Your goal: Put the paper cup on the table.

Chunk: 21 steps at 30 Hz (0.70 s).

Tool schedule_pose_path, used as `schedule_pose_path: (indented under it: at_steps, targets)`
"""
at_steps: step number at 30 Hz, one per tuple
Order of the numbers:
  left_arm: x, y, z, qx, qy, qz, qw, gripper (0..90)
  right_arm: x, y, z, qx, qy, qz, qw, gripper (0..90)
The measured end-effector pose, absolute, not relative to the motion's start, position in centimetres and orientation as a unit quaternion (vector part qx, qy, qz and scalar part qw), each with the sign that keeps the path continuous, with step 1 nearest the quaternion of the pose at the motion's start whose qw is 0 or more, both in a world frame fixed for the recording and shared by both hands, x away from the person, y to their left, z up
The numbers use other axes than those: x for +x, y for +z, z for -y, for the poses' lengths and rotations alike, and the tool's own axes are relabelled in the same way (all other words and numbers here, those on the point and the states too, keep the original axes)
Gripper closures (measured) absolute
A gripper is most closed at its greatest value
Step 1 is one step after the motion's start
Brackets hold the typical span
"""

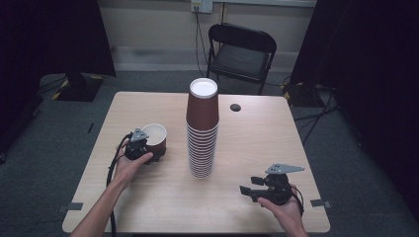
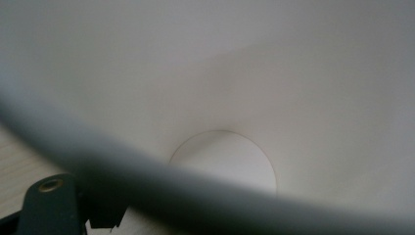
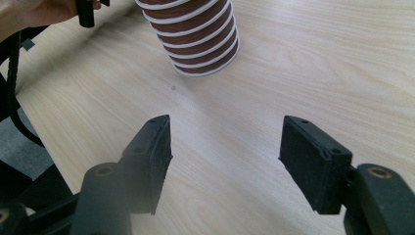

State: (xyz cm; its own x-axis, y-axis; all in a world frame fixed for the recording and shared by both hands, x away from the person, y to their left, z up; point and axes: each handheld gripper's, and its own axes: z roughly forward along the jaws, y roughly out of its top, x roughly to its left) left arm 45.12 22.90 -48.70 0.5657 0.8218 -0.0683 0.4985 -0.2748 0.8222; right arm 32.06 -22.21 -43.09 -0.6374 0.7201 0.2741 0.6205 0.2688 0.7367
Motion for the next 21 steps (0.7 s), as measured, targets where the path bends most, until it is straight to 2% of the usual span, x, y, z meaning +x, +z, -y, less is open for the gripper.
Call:
schedule_pose_path:
  at_steps: [13,21]
  targets:
    - [43.6,-48.3,-24.8,0.782,0.191,-0.428,0.411,15.7,32.0,-43.0,22.1,0.422,0.433,-0.794,0.059,36.0]
    - [41.9,-47.6,-26.1,0.766,0.198,-0.441,0.423,15.6,32.2,-43.1,22.5,0.431,0.436,-0.787,0.065,35.1]
